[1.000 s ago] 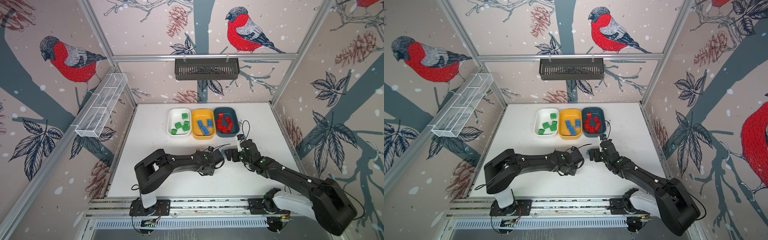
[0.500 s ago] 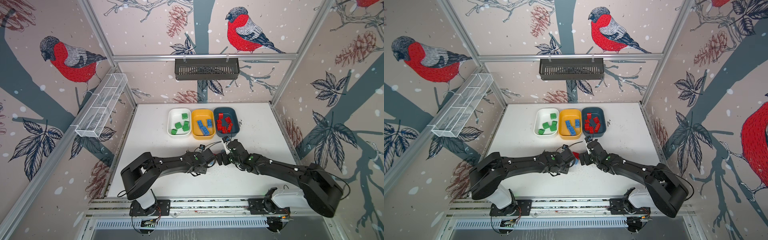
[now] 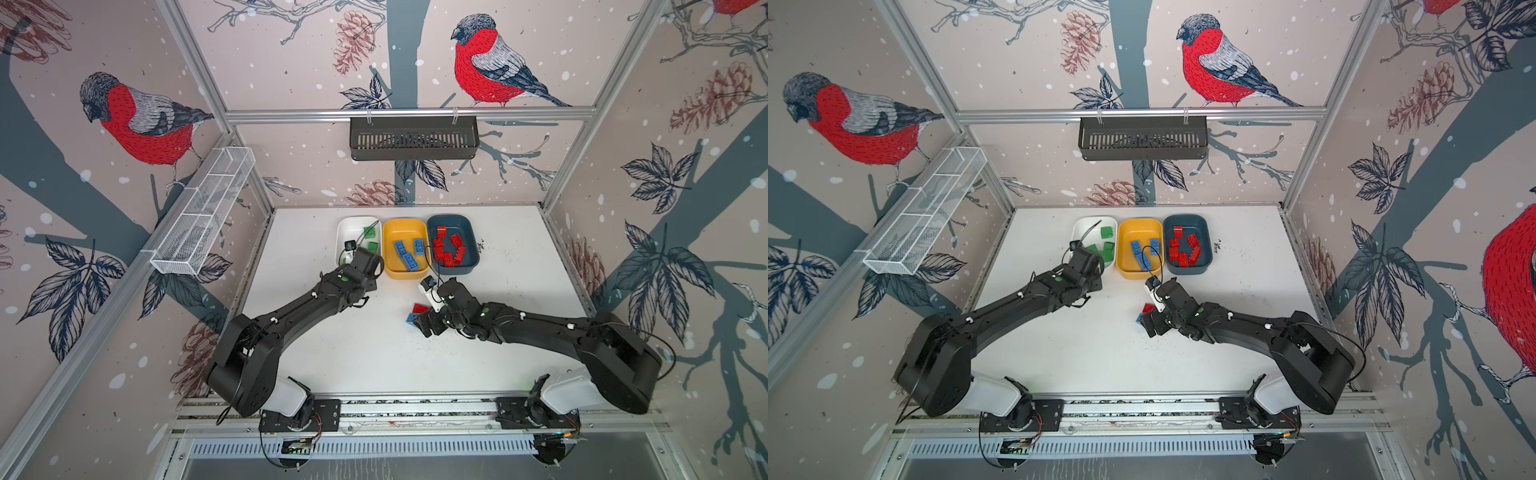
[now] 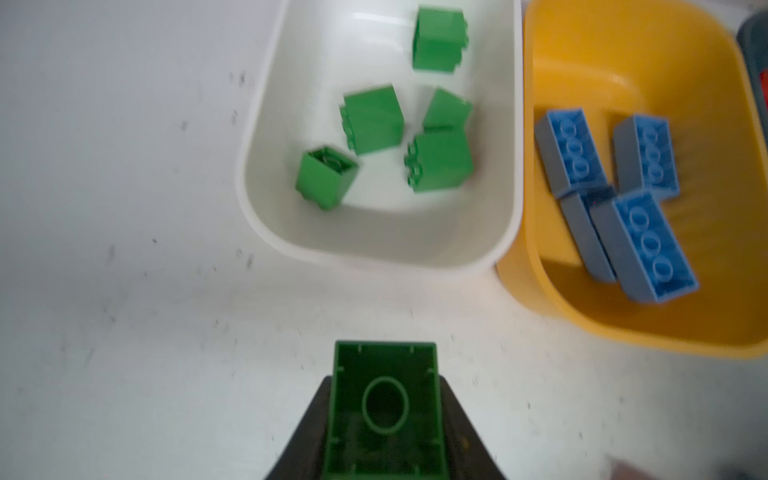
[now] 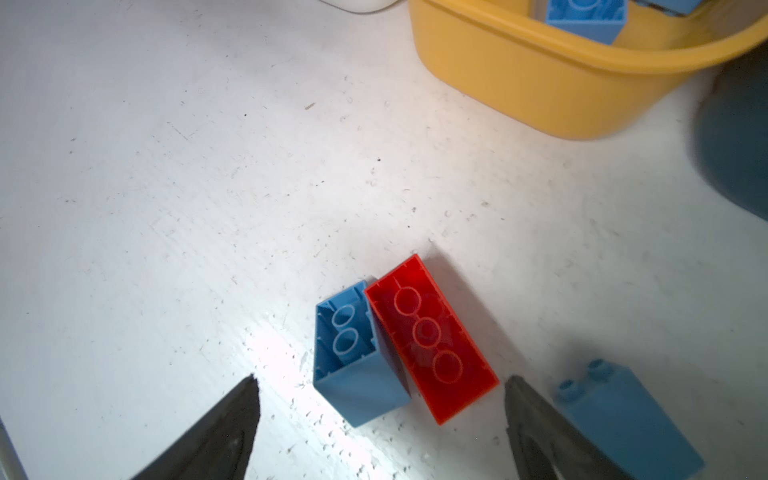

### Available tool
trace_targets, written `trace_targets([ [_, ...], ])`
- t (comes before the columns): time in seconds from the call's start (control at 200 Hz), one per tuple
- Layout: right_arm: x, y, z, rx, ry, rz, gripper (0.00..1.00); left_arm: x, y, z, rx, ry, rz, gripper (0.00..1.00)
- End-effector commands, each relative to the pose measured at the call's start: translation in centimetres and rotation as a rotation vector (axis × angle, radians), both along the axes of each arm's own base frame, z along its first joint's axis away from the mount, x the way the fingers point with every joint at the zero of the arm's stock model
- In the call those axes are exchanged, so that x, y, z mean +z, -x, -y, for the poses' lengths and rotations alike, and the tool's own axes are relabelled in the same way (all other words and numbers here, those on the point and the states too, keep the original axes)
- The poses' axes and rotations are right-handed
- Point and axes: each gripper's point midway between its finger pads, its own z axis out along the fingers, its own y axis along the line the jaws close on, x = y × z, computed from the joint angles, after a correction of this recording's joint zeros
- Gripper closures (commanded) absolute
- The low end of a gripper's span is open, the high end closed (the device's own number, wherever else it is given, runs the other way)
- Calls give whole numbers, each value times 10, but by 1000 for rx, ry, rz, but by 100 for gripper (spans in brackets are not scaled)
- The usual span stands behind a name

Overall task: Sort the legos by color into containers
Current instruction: 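Lift the green brick toward the white tub while the right lowers onto bricks, then open the left gripper over the white tub while the right grips a light-blue brick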

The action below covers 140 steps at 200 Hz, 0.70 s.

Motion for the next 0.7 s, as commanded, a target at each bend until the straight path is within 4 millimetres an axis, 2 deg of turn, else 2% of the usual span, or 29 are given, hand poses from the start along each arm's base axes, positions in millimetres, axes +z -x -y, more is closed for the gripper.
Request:
trace_targets([
  [0.0,-1,8,-10,62,3,-23,9,26,-40,-8,6,7,138,75],
  [0.03,-2,8,-10,62,10,-22,10,18,-46,-14,17,2,124,75],
  [0.05,-2,8,-11,60,14,-20,10,27,-55,-14,22,13,142,75],
  [0.145,-3,11,-17,73,15,-19,13,20,-76,-21,37,4,117,75],
  [0.315,-7,20,-24,98,40,-18,22,7,-101,-26,51,-44,69,71],
  [0.48,-14,22,-24,89,79,-19,31,3,-108,-18,23,-30,40,50],
  [0.695,-21,14,-18,47,125,-1,33,2,-102,-17,9,-18,31,28],
])
